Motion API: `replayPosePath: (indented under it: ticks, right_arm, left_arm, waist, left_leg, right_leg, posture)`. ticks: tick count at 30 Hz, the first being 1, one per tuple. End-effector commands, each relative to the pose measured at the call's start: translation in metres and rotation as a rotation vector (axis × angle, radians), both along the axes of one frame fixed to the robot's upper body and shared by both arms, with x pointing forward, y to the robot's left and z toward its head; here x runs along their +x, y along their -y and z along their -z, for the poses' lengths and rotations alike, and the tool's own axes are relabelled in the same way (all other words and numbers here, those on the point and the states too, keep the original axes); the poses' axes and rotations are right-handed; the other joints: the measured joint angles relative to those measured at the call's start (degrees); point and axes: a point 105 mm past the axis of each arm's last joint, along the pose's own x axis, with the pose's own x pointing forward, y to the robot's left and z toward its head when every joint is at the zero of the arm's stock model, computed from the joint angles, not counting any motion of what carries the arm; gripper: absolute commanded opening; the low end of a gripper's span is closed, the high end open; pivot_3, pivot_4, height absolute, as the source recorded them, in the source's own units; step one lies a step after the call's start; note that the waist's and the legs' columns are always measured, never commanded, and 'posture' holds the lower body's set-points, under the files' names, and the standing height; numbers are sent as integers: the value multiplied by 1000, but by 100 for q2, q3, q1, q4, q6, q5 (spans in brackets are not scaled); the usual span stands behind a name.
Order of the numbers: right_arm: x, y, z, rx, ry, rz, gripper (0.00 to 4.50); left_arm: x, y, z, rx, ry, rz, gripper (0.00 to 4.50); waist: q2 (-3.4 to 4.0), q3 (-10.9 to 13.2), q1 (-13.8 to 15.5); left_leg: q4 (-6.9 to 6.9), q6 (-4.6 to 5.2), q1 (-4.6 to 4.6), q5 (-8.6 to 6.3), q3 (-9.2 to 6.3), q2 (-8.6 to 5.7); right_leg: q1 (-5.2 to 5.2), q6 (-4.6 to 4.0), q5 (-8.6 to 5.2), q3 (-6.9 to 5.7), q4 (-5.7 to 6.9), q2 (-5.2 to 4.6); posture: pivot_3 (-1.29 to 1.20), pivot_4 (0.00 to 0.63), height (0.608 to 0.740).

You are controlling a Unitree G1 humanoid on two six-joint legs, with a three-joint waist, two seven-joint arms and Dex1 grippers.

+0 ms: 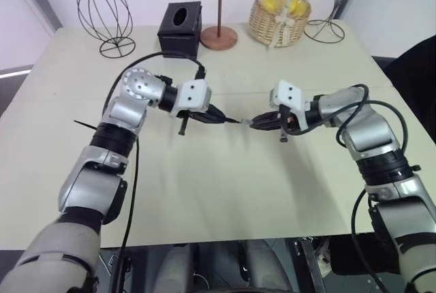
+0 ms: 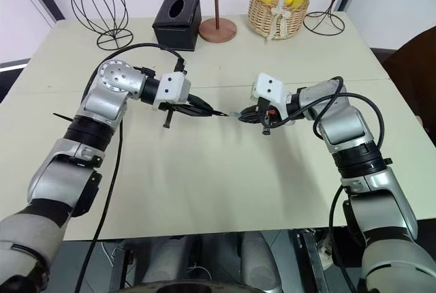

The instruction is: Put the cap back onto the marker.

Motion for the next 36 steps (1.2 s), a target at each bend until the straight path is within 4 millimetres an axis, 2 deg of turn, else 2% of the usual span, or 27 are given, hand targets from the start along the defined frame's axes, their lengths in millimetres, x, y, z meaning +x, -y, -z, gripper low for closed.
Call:
replayPosePath:
  ticks: [1, 25, 36]
  right_arm:
    - [-5, -3, -11, 3, 42, -22, 44]
    - [-13, -15, -14, 31, 50, -40, 44]
    - [-2, -19, -7, -22, 70, -20, 44]
  left_arm:
    - [3, -1, -13, 3, 55, -1, 0]
    - [5, 8, -3, 11, 57, 4, 0]
    - [0, 26, 9, 79, 94, 39, 0]
  waist:
    - [0, 0, 1]
    - [0, 0, 2]
    - [0, 0, 2]
  left_leg:
    - [0, 0, 0, 0, 0, 0]
    - [1, 0, 0, 0, 0, -1]
    - [1, 0, 0, 0, 0, -5]
  right_leg:
    - [0, 0, 0, 0, 0, 0]
    - [0, 0, 0, 0, 1, 0]
    - [0, 0, 0, 0, 2, 0]
  posture:
    - [0, 150, 740]
    - [0, 150, 740]
    - [0, 150, 740]
